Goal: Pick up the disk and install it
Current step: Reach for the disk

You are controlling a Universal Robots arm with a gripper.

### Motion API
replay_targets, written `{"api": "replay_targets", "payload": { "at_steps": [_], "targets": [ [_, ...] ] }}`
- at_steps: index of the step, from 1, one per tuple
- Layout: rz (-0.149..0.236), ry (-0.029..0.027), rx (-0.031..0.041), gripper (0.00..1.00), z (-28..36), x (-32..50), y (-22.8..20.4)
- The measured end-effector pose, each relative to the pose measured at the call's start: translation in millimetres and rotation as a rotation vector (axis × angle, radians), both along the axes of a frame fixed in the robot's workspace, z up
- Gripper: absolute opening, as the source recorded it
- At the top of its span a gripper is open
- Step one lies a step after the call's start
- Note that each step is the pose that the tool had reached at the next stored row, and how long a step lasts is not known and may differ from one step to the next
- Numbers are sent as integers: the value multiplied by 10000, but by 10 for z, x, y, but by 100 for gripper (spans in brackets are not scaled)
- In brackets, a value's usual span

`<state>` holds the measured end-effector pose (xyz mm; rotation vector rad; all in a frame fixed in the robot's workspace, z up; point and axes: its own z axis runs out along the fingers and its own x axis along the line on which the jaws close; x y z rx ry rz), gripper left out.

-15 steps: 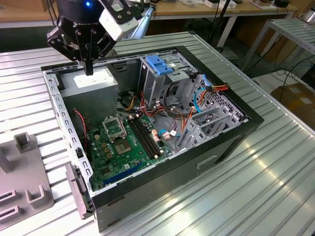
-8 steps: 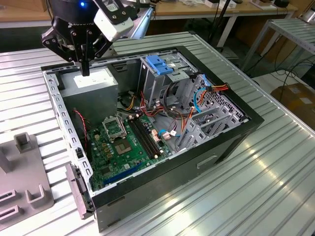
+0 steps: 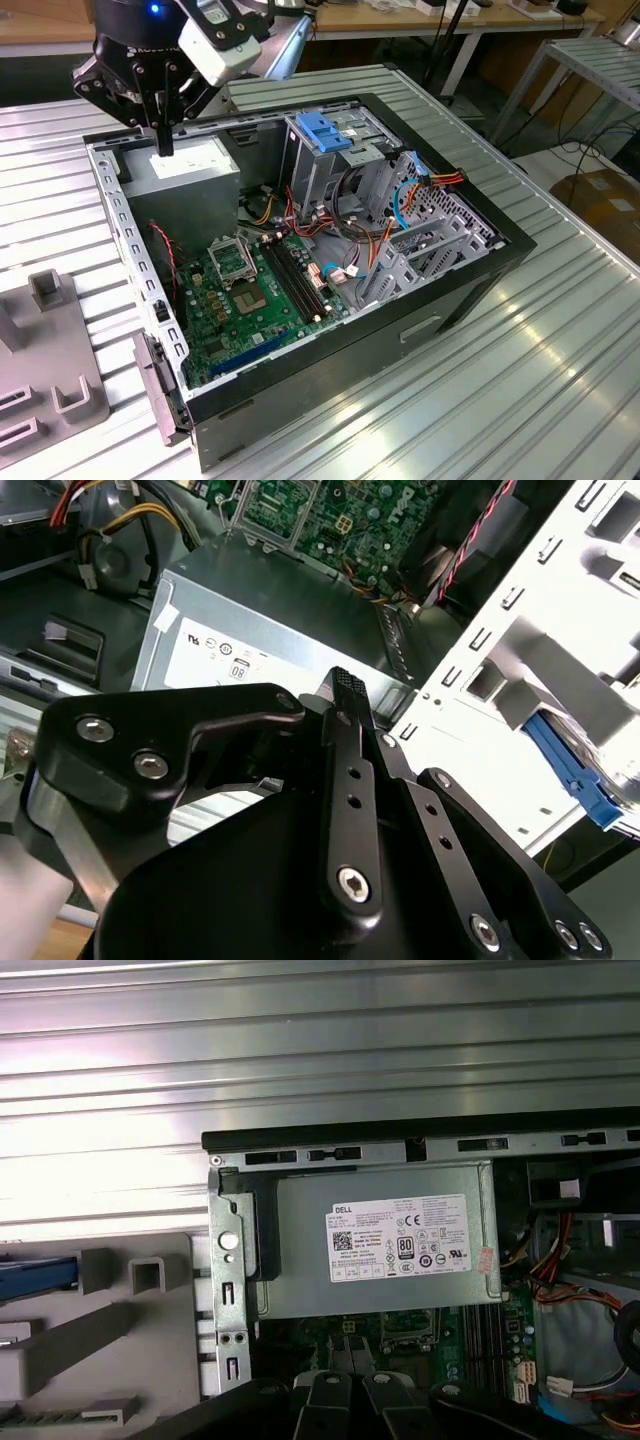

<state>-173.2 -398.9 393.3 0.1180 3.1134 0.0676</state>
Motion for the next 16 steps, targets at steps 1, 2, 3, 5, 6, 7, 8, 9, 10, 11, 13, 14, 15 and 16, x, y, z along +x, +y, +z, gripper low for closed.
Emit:
{"api": "replay_targets", "payload": {
  "at_steps": [1,2,3,5,6,7,8,9,10,11,13,14,15,16],
  "targets": [
    [0,0,0,11,0,-18,0],
    [0,1,0,11,0,-28,0],
    [0,1,0,11,0,-39,0],
    [0,0,-1,11,0,-68,0],
    [0,1,0,11,0,-86,0],
    [-1,0,0,11,0,-105,0],
    [-1,0,0,11,0,-137,0],
    [-1,0,1,11,0,-183,4],
    [1,0,0,11,0,-230,12],
    [-1,0,0,11,0,-281,21],
    [-1,0,0,11,0,-337,29],
    [0,1,-1,11,0,-370,33],
    [1,1,0,11,0,-397,35],
    [0,0,0,11,0,-430,37]
  ]
}}
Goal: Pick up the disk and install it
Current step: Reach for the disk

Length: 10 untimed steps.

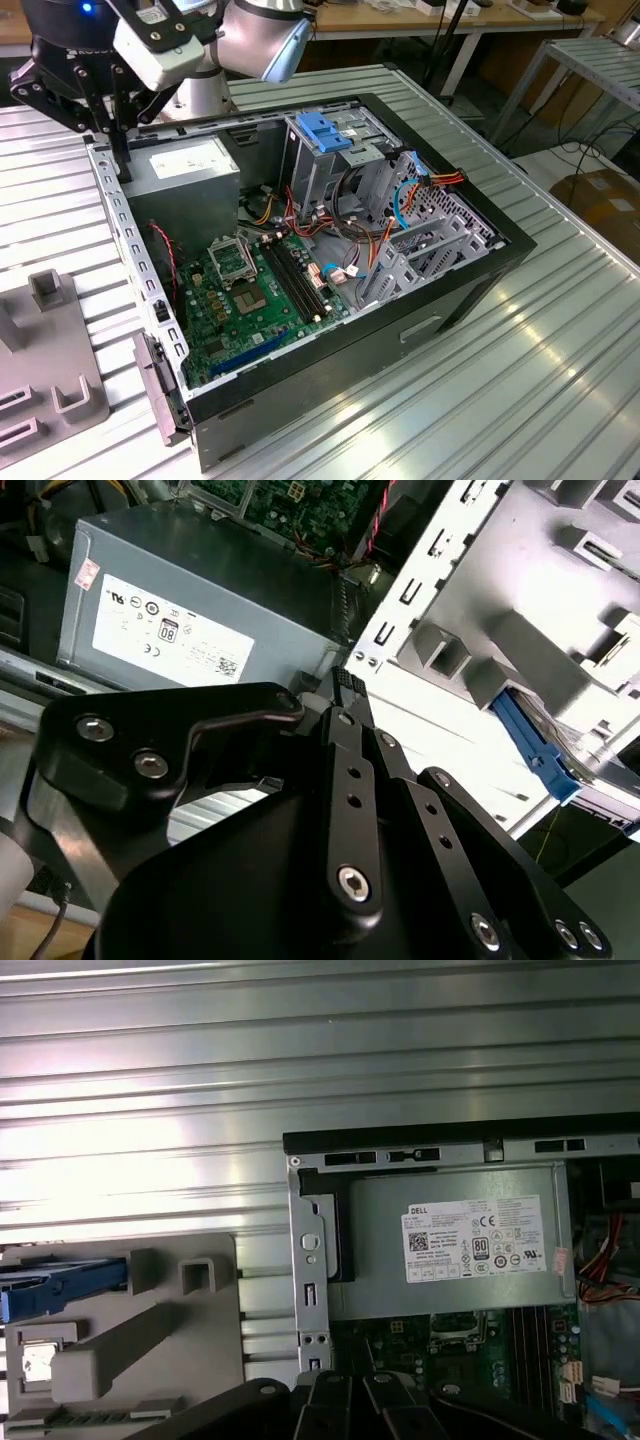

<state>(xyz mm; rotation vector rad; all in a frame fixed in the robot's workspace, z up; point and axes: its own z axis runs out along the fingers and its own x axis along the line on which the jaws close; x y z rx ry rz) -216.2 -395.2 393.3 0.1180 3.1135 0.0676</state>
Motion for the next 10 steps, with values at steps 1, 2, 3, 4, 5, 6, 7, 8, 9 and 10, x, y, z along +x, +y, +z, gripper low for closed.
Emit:
{"api": "replay_targets", "payload": {
  "at_steps": [1,2,3,4,5,6,7,8,9,10],
  "targets": [
    [-1,0,0,11,0,-24,1],
    [-1,0,0,11,0,-62,3],
    [-1,0,1,11,0,-87,3],
    [0,-1,1,11,-1,-109,4],
    [0,0,0,11,0,-132,5],
    [0,0,0,11,0,-150,5],
    [1,-1,1,11,-1,-175,5],
    [0,0,1,11,0,-194,6],
    [-1,0,0,11,0,-224,7],
    [-1,1,-1,11,0,-240,7]
  ]
}}
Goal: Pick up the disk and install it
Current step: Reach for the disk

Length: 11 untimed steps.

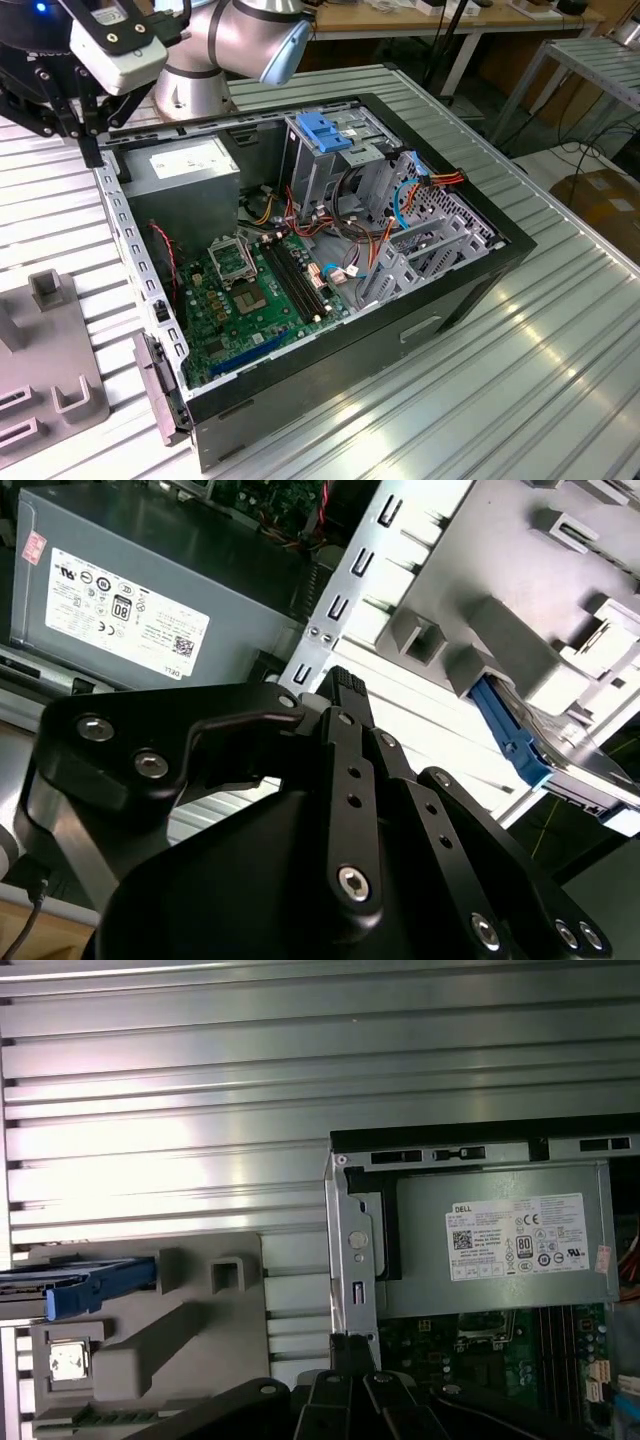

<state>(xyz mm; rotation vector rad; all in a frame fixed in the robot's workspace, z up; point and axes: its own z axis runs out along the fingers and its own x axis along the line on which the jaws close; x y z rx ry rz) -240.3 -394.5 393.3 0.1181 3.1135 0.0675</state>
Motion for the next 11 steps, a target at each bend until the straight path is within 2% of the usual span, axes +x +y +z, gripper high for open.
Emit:
{"api": "replay_targets", "payload": {
  "at_steps": [8,11],
  "targets": [
    [0,-1,1,11,-1,-170,2],
    [0,0,1,11,0,-270,5]
  ]
}}
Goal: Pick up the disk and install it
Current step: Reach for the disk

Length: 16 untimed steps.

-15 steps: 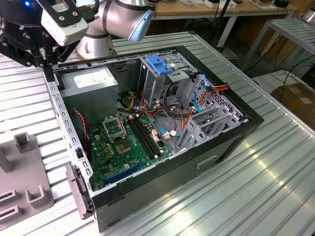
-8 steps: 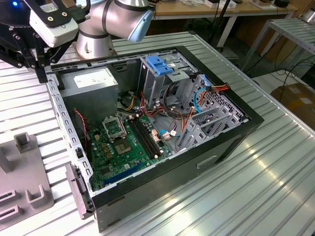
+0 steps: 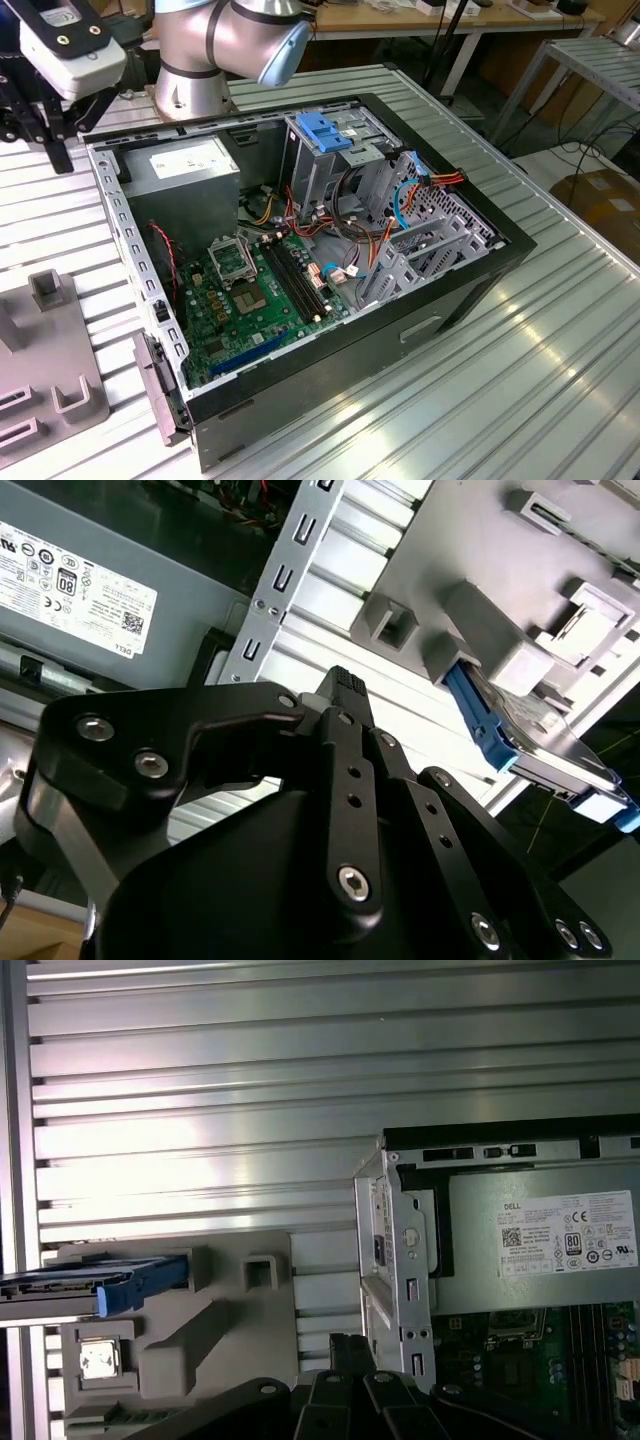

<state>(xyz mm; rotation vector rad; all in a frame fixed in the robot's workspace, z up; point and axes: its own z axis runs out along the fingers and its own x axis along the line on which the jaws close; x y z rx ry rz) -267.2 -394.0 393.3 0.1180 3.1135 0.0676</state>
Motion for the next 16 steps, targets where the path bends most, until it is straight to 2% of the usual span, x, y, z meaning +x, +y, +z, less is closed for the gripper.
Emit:
{"api": "replay_targets", "payload": {
  "at_steps": [3,8,12,16],
  "targets": [
    [1,0,0,11,0,-84,10],
    [0,-1,1,11,0,-159,29],
    [0,0,0,11,0,-279,76],
    [0,0,0,11,-1,-394,96]
  ]
}}
